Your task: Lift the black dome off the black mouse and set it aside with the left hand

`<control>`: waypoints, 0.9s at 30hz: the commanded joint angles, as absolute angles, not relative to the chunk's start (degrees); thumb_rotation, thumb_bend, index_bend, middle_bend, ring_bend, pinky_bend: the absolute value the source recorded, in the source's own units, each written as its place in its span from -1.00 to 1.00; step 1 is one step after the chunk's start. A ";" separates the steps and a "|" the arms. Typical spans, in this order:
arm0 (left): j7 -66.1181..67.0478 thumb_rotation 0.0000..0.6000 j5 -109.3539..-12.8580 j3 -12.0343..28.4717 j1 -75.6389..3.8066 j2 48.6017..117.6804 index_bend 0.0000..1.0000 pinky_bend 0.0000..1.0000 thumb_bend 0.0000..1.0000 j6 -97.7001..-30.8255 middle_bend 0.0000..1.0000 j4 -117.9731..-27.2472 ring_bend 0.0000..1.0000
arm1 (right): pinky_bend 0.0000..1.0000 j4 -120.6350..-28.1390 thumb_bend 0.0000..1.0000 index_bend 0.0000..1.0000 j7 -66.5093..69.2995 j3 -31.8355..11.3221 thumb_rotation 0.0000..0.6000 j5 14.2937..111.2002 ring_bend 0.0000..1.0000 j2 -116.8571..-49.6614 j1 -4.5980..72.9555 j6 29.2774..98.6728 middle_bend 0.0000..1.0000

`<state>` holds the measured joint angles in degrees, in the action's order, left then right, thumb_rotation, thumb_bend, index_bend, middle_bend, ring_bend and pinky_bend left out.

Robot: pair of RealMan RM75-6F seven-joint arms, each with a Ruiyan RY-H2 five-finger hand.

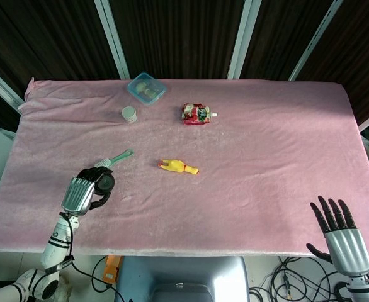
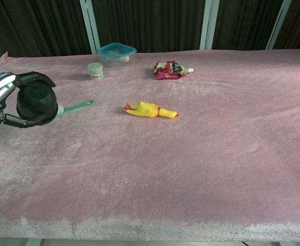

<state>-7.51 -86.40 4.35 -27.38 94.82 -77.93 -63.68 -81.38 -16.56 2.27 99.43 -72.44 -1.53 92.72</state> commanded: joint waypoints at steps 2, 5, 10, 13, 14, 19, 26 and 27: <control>-32.96 1.00 -86.87 3.77 -27.02 93.70 -0.16 0.26 -0.33 -74.95 -0.24 -71.57 -0.13 | -0.70 -81.53 -0.79 -1.00 -16.84 2.27 1.00 99.26 -1.00 -72.34 -1.44 92.40 -1.00; -31.85 1.00 -87.30 3.89 -26.91 96.38 -0.16 0.24 -0.33 -75.84 -0.27 -68.81 -0.19 | -0.70 -81.58 -0.79 -1.00 -17.02 2.27 1.00 99.10 -1.00 -72.35 -1.42 92.22 -1.00; -28.92 1.00 -87.50 4.20 -27.06 101.89 -0.16 0.22 -0.33 -76.61 -0.31 -61.66 -0.25 | -0.70 -81.74 -0.79 -1.00 -17.13 2.27 1.00 98.89 -1.00 -72.25 -1.44 92.07 -1.00; -27.23 1.00 -87.69 4.29 -27.18 105.07 -0.17 0.22 -0.33 -77.11 -0.31 -56.29 -0.27 | -0.70 -81.82 -0.79 -1.00 -16.92 2.34 1.00 98.98 -1.00 -72.09 -1.48 92.20 -1.00; -27.00 1.00 -87.74 4.24 -27.21 105.80 -0.17 0.21 -0.33 -77.11 -0.32 -54.81 -0.27 | -0.70 -81.83 -0.79 -1.00 -16.86 2.35 1.00 98.98 -1.00 -72.05 -1.47 92.20 -1.00; -24.86 1.00 -88.61 3.84 -27.23 108.81 -0.18 0.17 -0.33 -78.28 -0.32 -47.62 -0.28 | -0.70 -81.88 -0.79 -1.00 -16.71 2.38 1.00 98.94 -1.00 -71.94 -1.52 92.24 -1.00; -25.50 1.00 -88.63 3.11 -27.06 109.63 -0.29 0.02 -0.33 -77.20 -0.42 -45.02 -0.44 | -0.70 -82.31 -0.79 -1.00 -17.40 2.20 1.00 98.35 -1.00 -71.92 -1.32 91.50 -1.00; -25.31 1.00 -88.61 3.00 -27.03 109.61 -0.30 -0.01 -0.33 -76.98 -0.44 -44.80 -0.47 | -0.70 -82.35 -0.79 -1.00 -17.44 2.24 1.00 98.28 -1.00 -71.90 -1.33 91.41 -1.00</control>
